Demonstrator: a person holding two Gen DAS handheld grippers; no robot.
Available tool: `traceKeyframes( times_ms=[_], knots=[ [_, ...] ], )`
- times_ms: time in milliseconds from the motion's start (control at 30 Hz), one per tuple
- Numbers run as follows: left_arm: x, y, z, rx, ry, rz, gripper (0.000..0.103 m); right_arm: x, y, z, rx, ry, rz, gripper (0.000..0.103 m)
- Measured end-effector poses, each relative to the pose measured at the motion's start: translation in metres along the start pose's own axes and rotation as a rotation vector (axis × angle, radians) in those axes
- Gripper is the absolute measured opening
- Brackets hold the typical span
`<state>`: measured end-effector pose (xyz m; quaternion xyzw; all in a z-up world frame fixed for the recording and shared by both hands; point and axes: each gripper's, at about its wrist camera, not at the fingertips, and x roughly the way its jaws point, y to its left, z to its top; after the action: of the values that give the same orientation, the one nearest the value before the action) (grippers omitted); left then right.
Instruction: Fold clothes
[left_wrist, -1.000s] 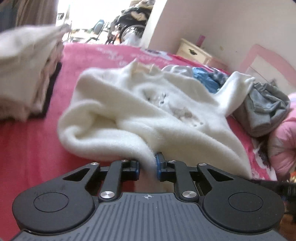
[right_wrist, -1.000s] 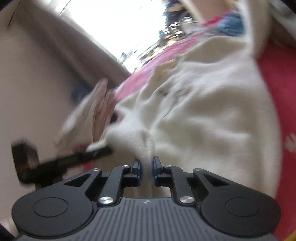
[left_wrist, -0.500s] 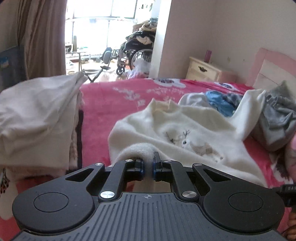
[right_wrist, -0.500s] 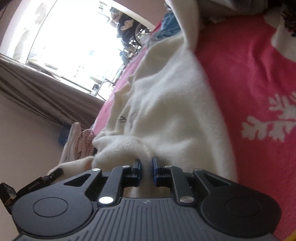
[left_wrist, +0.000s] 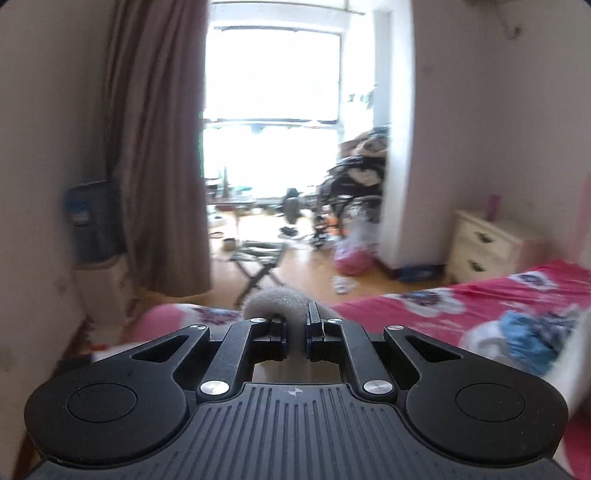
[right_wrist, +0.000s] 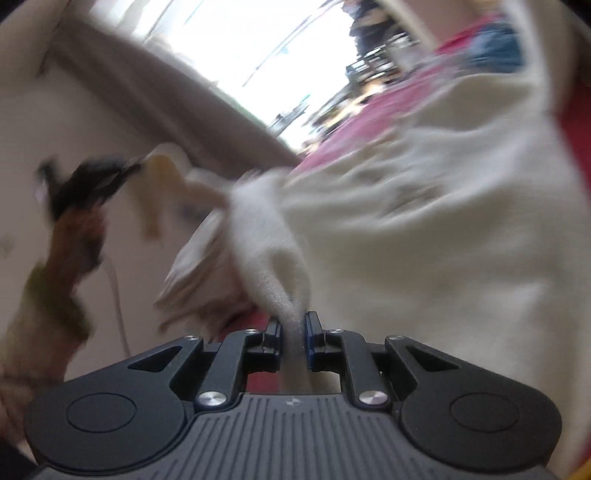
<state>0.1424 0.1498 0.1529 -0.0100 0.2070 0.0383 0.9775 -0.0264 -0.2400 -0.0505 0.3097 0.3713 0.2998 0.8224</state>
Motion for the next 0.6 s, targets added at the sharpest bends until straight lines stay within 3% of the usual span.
traceKeyframes(
  times_ms=[67, 100, 200, 300, 400, 467, 533, 600],
  knots=[
    [0.020, 0.013, -0.001, 0.052, 0.087, 0.019, 0.009, 0.028, 0.012, -0.008, -0.029, 0.061, 0.006, 0.016],
    [0.033, 0.020, -0.004, 0.082, 0.177, 0.010, 0.012, 0.042, 0.014, -0.013, -0.030, 0.094, 0.004, 0.018],
    [0.051, 0.048, -0.017, -0.022, 0.377, 0.020, 0.012, 0.086, 0.010, -0.032, -0.032, 0.211, -0.039, 0.028],
    [0.043, 0.067, -0.019, -0.100, 0.440, -0.053, 0.013, 0.108, 0.005, -0.046, -0.008, 0.289, -0.067, 0.046],
    [0.035, 0.082, -0.016, -0.121, 0.484, -0.112, 0.015, 0.112, 0.002, -0.053, -0.002, 0.304, -0.044, 0.061],
    [0.035, 0.092, -0.012, -0.118, 0.513, -0.130, 0.021, 0.114, -0.002, -0.054, 0.005, 0.312, -0.041, 0.062],
    [0.033, 0.102, -0.004, -0.103, 0.502, -0.103, 0.044, 0.114, -0.006, -0.052, 0.024, 0.324, -0.040, 0.062],
    [0.033, 0.115, 0.006, -0.082, 0.506, -0.086, 0.045, 0.110, -0.008, -0.052, 0.034, 0.326, -0.041, 0.062]
  ],
)
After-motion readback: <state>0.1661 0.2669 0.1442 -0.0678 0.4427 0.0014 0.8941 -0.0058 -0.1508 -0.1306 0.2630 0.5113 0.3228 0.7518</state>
